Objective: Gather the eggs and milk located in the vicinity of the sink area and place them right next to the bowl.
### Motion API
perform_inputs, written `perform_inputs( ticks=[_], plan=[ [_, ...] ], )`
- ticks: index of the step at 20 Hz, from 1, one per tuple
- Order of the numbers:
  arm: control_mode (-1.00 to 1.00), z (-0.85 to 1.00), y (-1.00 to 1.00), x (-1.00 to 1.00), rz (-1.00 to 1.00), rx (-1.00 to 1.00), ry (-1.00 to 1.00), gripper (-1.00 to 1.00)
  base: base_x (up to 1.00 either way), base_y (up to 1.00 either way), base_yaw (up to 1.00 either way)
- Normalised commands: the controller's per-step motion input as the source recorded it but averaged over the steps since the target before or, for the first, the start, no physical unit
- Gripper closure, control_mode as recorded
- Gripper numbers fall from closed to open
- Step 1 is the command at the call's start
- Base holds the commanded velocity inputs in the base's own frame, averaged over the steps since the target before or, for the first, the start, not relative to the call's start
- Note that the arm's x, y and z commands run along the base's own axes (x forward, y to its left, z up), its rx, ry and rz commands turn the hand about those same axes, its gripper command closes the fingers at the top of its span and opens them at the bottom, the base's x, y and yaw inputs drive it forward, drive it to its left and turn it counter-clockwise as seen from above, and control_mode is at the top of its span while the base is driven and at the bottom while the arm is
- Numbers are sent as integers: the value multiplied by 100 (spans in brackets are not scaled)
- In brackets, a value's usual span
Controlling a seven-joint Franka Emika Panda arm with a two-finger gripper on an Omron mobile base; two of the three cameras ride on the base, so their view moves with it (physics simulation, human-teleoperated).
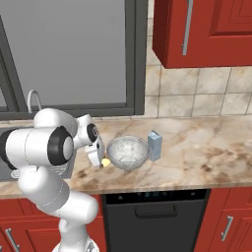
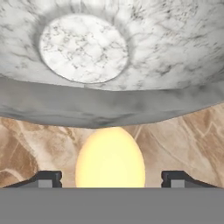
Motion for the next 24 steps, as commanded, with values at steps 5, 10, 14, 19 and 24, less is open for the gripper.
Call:
perform_inputs(
  ticks=[5,10,14,19,24],
  plan=[
    [-100,7,0,-4,0,0,1,-100,0,0,0],
    [-100,49,4,-43,0,0,0,-100,0,0,0],
    [-100,87,1,-36,1,0,-1,-100,0,0,0],
    [-100,100,0,-52,15,0,0,-100,0,0,0],
    [-100,98,-7,-57,31,7,1,-100,0,0,0]
  ],
)
